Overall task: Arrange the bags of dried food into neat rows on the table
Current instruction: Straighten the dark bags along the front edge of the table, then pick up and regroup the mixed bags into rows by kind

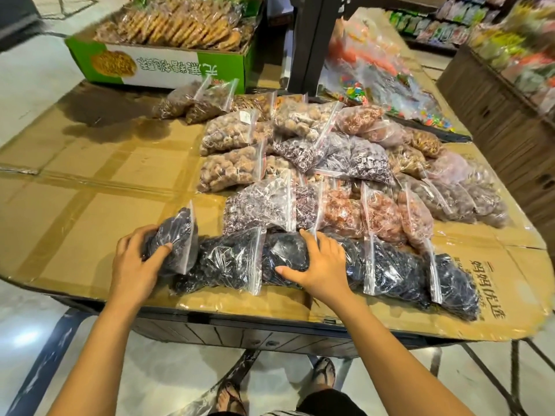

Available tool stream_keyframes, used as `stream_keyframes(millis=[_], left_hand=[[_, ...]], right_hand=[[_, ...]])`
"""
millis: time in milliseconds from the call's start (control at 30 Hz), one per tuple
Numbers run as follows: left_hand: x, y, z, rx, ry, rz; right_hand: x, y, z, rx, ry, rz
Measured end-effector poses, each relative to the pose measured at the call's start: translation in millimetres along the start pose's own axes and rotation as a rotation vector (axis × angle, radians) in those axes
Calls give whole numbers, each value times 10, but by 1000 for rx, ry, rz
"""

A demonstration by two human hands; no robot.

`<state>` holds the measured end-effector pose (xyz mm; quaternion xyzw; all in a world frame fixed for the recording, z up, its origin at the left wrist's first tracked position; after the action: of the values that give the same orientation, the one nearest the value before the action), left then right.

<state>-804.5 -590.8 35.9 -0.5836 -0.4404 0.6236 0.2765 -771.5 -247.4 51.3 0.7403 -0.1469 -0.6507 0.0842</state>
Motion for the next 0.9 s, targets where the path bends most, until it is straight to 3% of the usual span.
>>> stream_keyframes(millis=[200,400,533,633,900], left_hand=[[-76,162,31,-22,112,-142],[35,-122,22,-17,6,-4],[316,-657,176,35,-70,20],[785,-1406,250,246,-39,178],[2139,-2568,896,343,140,435]], right_hand=[[24,-15,16,-14,33,-11],[-224,-13,126,-60,251,-31],[-791,-189,428,-120,156,179],[-1201,-567,818,-121,34,229],[-1683,-1977,1770,147,-80,279]])
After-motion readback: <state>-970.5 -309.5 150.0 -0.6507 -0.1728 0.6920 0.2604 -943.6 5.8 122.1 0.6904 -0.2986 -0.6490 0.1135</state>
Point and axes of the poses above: each hand's wrist, its own z-axis towards the middle knuckle, its own x-axis out of the palm, y = z × x, the point moved 6 cm from there along z, towards the middle knuckle, and after that the axes turned 1 degree about -x, right-handed, at the moved point
